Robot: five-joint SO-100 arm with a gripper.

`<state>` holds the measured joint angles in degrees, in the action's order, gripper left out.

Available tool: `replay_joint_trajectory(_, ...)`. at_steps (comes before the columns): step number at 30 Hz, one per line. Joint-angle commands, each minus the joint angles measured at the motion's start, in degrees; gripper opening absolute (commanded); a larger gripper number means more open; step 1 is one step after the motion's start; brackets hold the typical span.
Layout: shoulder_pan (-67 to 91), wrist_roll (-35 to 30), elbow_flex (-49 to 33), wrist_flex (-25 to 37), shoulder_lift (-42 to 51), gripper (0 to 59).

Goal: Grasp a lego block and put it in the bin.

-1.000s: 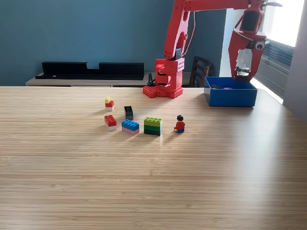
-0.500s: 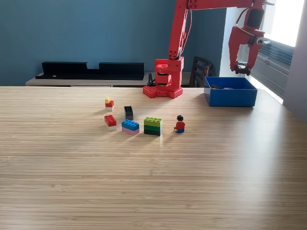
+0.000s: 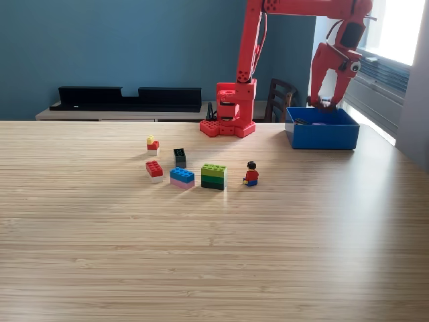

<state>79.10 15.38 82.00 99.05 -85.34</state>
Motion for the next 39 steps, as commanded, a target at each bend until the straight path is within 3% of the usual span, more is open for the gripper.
replay_joint_trajectory(1,0.44,0.09,-1.49,2.11,-6.06,26.2)
replay_joint_trajectory(5,-0.09,-1.05,-3.25,2.11,-6.06,21.4)
replay_joint_trajectory(10,-2.90,-3.78,-5.98,2.11,-6.06,0.1)
replay_joint_trajectory(17,-16.79,-8.17,-9.49,2.02,-6.94,0.1)
replay_joint_trajectory(24,-40.25,-11.78,-10.37,1.93,-7.12,0.1)
replay_joint_trajectory(31,-64.25,-8.53,-10.81,1.67,-7.21,0.1)
replay_joint_trajectory(39,-76.11,-4.75,-10.90,1.49,-7.21,0.1)
